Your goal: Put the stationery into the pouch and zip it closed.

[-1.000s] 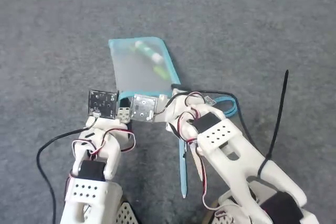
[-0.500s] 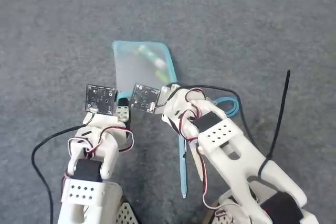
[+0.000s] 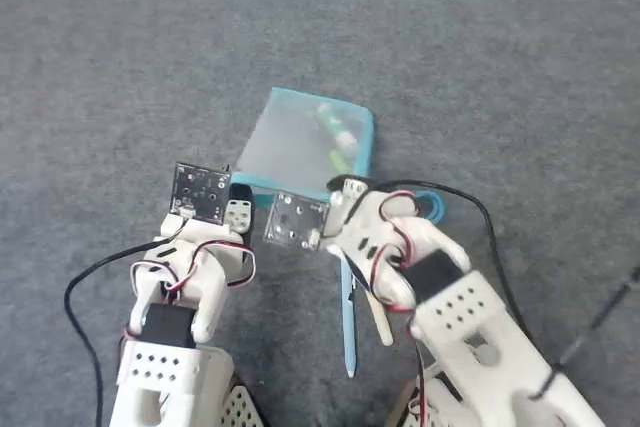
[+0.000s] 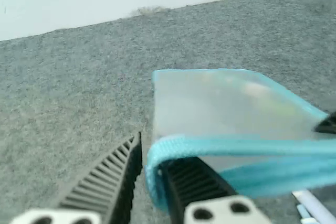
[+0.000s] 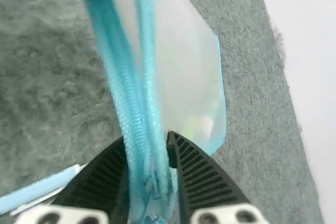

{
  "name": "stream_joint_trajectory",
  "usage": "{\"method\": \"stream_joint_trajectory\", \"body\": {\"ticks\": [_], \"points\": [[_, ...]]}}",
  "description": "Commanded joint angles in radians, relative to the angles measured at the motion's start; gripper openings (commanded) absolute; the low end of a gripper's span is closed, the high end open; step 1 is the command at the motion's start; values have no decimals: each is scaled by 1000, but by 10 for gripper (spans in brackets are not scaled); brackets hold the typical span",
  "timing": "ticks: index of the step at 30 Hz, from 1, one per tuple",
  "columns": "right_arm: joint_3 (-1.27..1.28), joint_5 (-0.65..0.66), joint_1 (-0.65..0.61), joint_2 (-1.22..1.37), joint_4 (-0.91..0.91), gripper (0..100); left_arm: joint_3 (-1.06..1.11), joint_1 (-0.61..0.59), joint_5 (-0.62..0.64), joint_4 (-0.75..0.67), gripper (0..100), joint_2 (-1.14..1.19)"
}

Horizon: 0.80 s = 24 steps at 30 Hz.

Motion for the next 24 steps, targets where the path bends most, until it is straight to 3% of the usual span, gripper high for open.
{"method": "stream_joint_trajectory", "body": {"ticks": [1, 7, 14, 21, 24], "points": [[-11, 15, -41, -127, 76, 6, -5, -3, -14, -25, 133, 12], [-5, 15, -51, -147, 93, 6, 12, 68, -34, 2, 139, 11], [-5, 15, -45, -145, 93, 6, 36, 153, -153, 2, 6, 11], [-5, -2, -33, -143, 108, 7, 31, 144, -106, 0, 9, 5], [-14, -98, 7, -145, 160, 18, 30, 95, -28, -40, 9, 11]]}}
